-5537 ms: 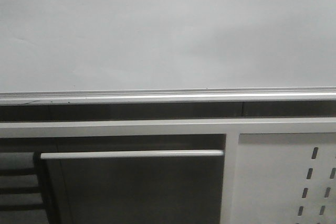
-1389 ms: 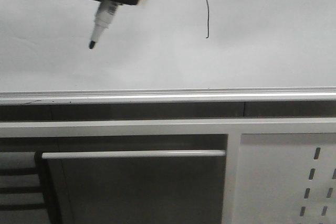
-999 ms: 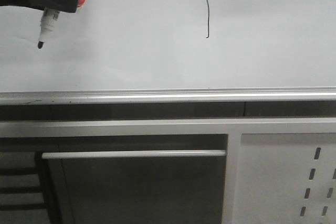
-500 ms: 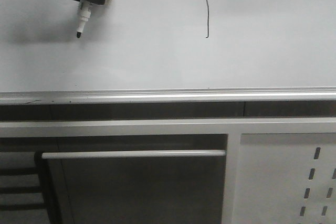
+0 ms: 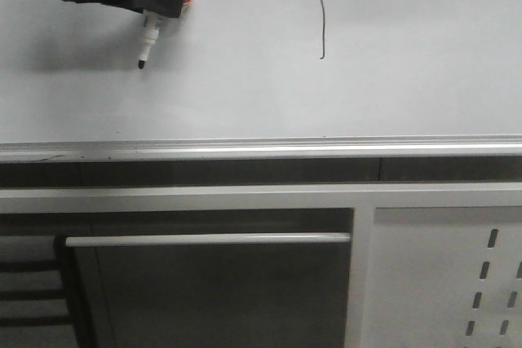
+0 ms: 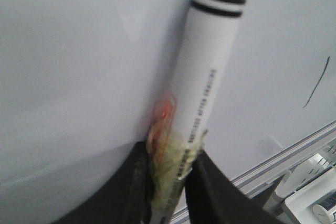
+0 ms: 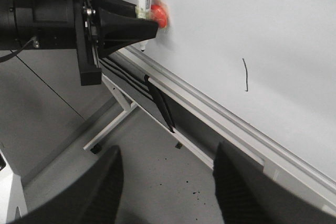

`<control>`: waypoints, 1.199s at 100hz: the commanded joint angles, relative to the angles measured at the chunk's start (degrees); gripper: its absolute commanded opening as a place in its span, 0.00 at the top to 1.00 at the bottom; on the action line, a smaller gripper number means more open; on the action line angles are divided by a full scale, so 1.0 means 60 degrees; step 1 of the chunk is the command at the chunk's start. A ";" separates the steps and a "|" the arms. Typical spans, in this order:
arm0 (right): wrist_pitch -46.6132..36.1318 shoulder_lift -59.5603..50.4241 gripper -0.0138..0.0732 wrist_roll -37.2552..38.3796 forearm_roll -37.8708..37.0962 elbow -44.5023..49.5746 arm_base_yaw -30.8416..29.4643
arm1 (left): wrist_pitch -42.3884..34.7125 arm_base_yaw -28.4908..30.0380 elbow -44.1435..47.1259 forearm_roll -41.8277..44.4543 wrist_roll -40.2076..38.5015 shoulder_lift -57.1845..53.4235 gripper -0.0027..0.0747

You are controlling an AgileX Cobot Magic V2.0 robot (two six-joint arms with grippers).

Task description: Write number 1 on whiteboard

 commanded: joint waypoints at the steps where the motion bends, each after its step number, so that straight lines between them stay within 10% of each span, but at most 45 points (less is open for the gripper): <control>1: -0.0373 -0.0135 0.44 -0.0013 0.0487 -0.0286 -0.0057 | -0.0744 0.0021 -0.0398 0.0064 -0.0081 -0.0185 0.63; 24: -0.0373 -0.0135 0.44 -0.0013 0.0487 -0.0286 -0.0057 | -0.0875 0.0021 -0.0398 -0.0044 -0.0081 -0.0230 0.38; 65: -0.0467 -0.0536 0.51 0.0312 -0.0237 -0.0286 -0.0078 | -0.0875 0.0021 0.0925 -0.0258 -0.0041 -0.3108 0.35; 85: -0.1266 -0.1453 0.93 0.0470 -0.0421 0.0105 -0.0078 | -0.0895 0.0021 0.1676 -0.0049 0.0190 -0.5113 0.65; 96: -0.2119 -0.2427 0.90 0.0496 -0.0421 0.0999 -0.0078 | -0.0878 0.0021 0.2207 -0.0094 0.0201 -0.6157 0.99; 120: -0.4187 -0.5809 0.90 0.0496 -0.0403 0.3681 -0.0078 | -0.0219 0.0021 0.3960 -0.0307 0.0201 -0.8637 0.99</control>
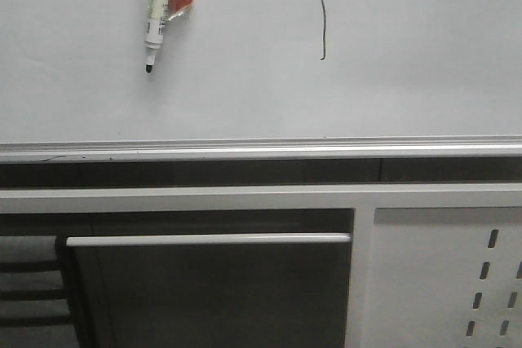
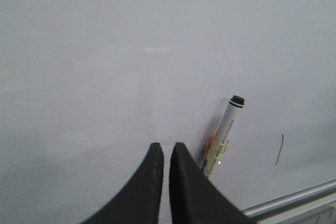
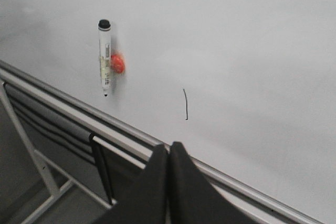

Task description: Write number 1 on whiteboard

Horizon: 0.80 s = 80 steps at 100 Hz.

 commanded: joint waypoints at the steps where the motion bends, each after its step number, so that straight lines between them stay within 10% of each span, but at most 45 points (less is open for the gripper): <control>1: -0.1144 -0.1172 0.90 0.0030 0.0293 0.0740 -0.0078 | 0.0342 0.0011 0.0419 0.0073 0.0000 -0.0822 0.99; 33: -0.1418 -0.4900 0.90 0.0030 0.0562 0.3541 -0.0078 | 0.0357 0.0011 0.2526 -0.0031 0.0000 -0.3997 0.99; 80: -0.1392 -0.4722 0.90 0.0030 0.0863 0.3777 -0.0078 | 0.0244 0.0011 0.2635 -0.0709 -0.0018 -0.4589 0.99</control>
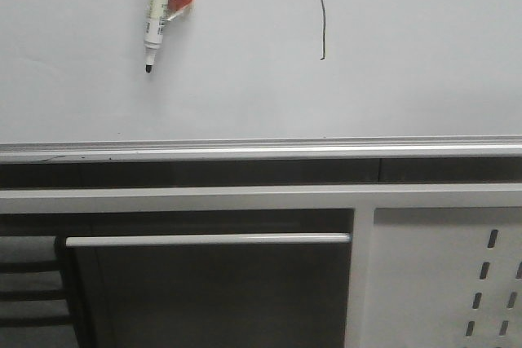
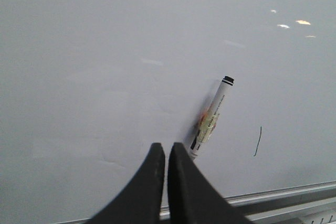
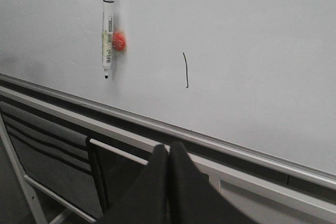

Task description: Write number 1 on whiteboard

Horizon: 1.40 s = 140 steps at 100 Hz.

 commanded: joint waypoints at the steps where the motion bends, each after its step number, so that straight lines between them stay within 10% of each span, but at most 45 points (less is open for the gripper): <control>1: -0.0596 0.0004 0.90 0.0007 0.0302 -0.0220 -0.0072 | 0.0141 0.0011 -0.0252 0.0031 -0.0023 0.0093 0.99; 76: -0.0596 0.0004 0.90 0.0007 0.0302 -0.0220 -0.0072 | -0.0054 0.0011 -0.0235 0.1309 -0.0297 0.0136 0.99; 114: -0.0596 0.0004 0.90 0.0007 0.0302 -0.0220 -0.0072 | 0.1272 0.3982 0.0632 1.3324 -1.2434 0.0609 0.99; 140: -0.0596 0.0004 0.90 0.0007 0.0302 -0.0220 -0.0072 | 0.2222 0.5539 0.1422 1.4865 -1.3879 -0.0654 0.99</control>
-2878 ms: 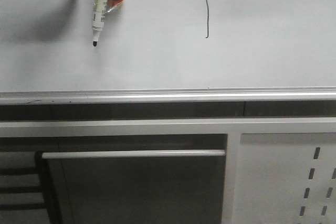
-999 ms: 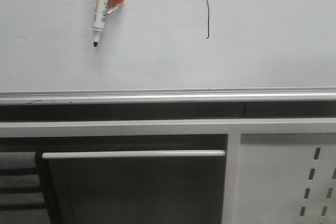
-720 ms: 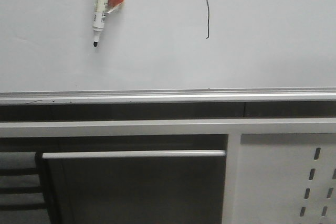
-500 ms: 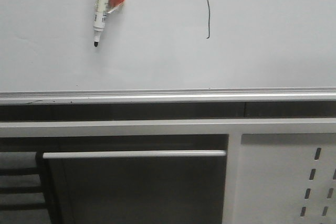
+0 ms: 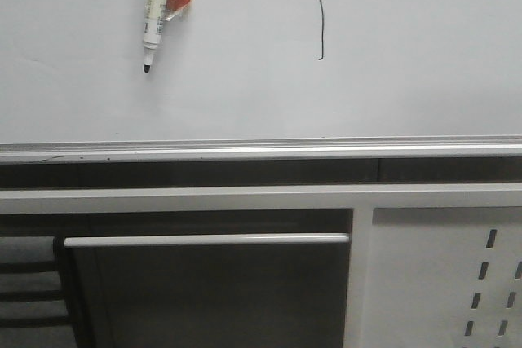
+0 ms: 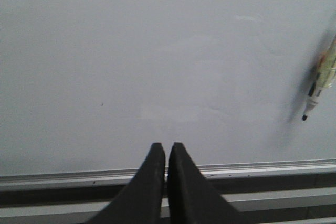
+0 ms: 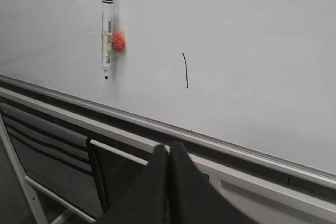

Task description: Write number 1 on whiteboard

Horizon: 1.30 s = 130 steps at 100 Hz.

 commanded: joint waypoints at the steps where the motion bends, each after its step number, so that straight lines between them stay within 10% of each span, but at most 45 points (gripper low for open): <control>1: -0.0596 0.0004 0.90 -0.0015 0.0266 -0.0220 -0.0072 | -0.0547 0.0287 0.0122 0.0343 -0.0455 -0.0379 0.99; 111: -0.0915 0.0004 0.90 -0.0015 0.0196 -0.0220 -0.0072 | -0.0549 0.0404 0.0884 0.0328 -0.1337 -0.0377 0.99; 130: -0.3232 0.0229 0.90 0.2943 -0.3505 -0.0002 -0.0072 | -0.0549 0.0404 0.0884 0.0328 -0.1337 -0.0377 0.99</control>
